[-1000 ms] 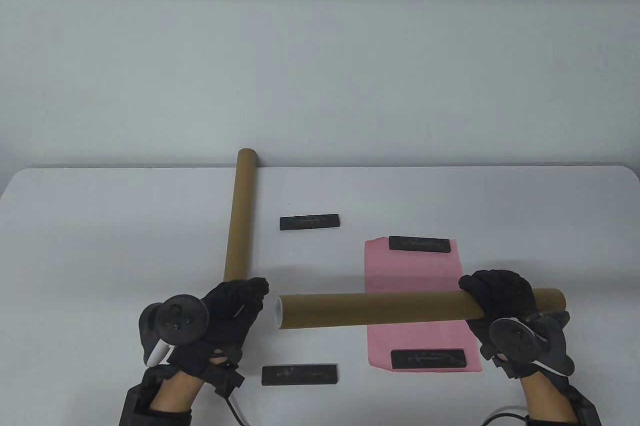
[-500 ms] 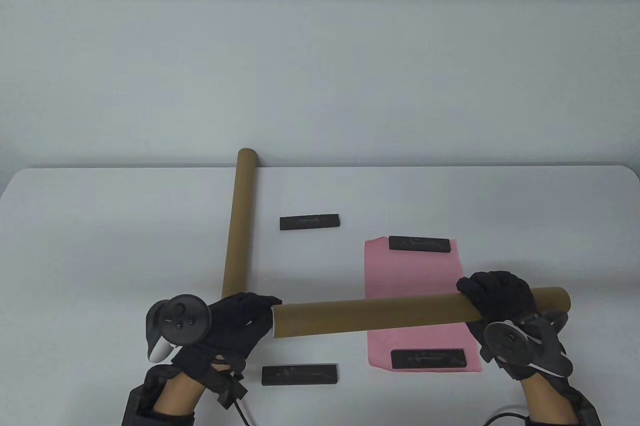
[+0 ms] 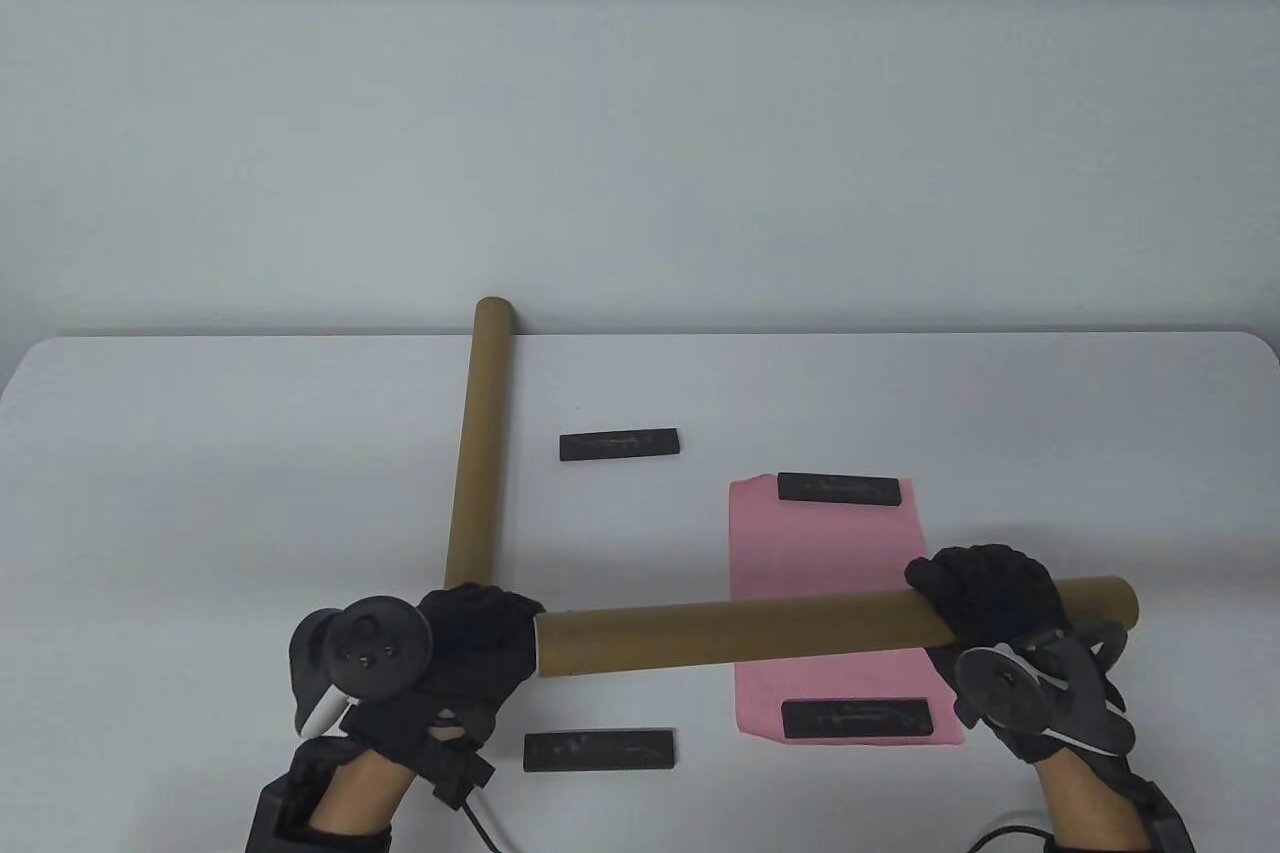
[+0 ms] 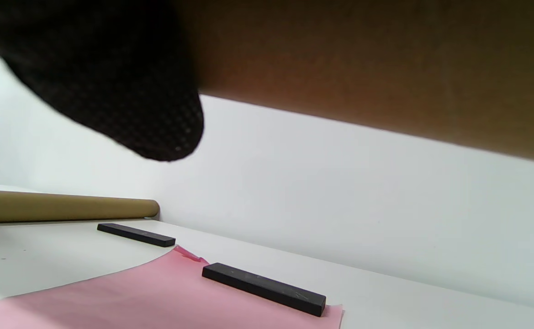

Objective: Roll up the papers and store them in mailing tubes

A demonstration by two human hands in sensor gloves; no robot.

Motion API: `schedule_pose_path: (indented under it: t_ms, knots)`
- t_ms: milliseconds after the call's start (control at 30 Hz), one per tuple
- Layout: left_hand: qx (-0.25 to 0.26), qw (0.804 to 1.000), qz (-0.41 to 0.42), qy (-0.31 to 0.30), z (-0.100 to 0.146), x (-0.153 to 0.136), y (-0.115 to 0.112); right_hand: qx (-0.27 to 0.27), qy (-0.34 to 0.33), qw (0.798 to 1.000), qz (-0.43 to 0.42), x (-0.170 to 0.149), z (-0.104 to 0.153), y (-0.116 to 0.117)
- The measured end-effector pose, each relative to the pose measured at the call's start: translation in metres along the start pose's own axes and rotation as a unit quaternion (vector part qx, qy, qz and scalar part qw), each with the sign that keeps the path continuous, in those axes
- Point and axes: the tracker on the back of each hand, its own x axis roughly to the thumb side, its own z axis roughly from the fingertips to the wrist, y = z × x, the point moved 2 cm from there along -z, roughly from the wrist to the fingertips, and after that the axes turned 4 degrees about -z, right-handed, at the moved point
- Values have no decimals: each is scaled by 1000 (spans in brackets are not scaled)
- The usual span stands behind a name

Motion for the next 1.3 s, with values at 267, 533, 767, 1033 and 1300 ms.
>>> schedule_pose_path:
  t_ms: [267,533,767,1033,1300]
  knots:
    - [28,986,-67,149,-1,-30,24,-8,26,999,18,-9,1,-7]
    - [-101,858,-248,438,-25,-117,23,-18,30,999,14,-9,0,-15]
    - [-192,783,-278,522,-35,-178,-1,-8,33,999,16,-11,1,-13]
    - [-211,749,-284,560,-36,-201,-10,-6,30,1000,0,-9,0,-12]
    - [-209,745,-275,571,-34,-200,-3,-4,32,999,-3,-8,0,-14]
